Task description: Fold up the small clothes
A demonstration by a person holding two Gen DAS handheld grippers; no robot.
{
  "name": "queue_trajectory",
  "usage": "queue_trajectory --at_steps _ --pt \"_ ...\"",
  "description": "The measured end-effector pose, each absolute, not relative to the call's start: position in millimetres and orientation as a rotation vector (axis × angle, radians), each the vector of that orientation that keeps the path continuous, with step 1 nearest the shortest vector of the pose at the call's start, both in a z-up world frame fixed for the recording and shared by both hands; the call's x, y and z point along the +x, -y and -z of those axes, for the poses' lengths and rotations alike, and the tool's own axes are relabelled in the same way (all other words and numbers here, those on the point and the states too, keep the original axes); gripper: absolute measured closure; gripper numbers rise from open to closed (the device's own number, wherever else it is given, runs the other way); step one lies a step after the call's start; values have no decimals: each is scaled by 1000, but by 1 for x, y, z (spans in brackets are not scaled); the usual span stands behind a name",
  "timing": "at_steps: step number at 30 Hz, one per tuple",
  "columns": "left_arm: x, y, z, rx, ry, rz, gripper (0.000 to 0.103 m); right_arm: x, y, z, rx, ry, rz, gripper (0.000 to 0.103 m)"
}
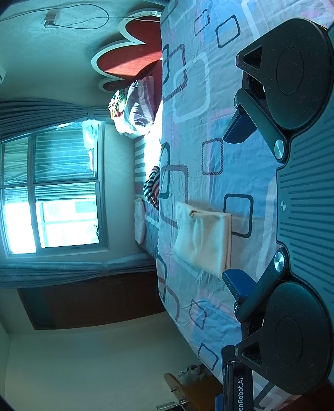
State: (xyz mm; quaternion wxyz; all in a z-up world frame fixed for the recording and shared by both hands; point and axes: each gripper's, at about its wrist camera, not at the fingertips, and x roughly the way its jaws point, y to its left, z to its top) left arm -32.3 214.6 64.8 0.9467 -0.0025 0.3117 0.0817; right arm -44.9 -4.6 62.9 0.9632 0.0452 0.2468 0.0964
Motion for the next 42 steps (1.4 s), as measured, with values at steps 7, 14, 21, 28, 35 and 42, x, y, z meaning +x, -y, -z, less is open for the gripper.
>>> queue_trajectory --at_steps 7,14,21,28,35,42 --pt "-32 -217 -63 -6 -635 -168 1 -43 2 -62 90 -504 -198 0" --pt "-32 -219 -62 -7 -636 -170 1 -42 1 -62 91 -507 -200 0" --pt "-32 -221 -61 -6 -636 -173 1 -42 -1 -62 90 -506 -203 0" --pt "-32 -222 -60 -5 -638 -176 1 -42 -2 -61 90 -508 -204 0" --pt "-31 -224 -59 -6 -642 -177 1 -42 -4 -60 88 -512 -206 0" --pt "-30 -223 -58 -7 -645 -176 1 -40 -4 -58 88 -517 -211 0"
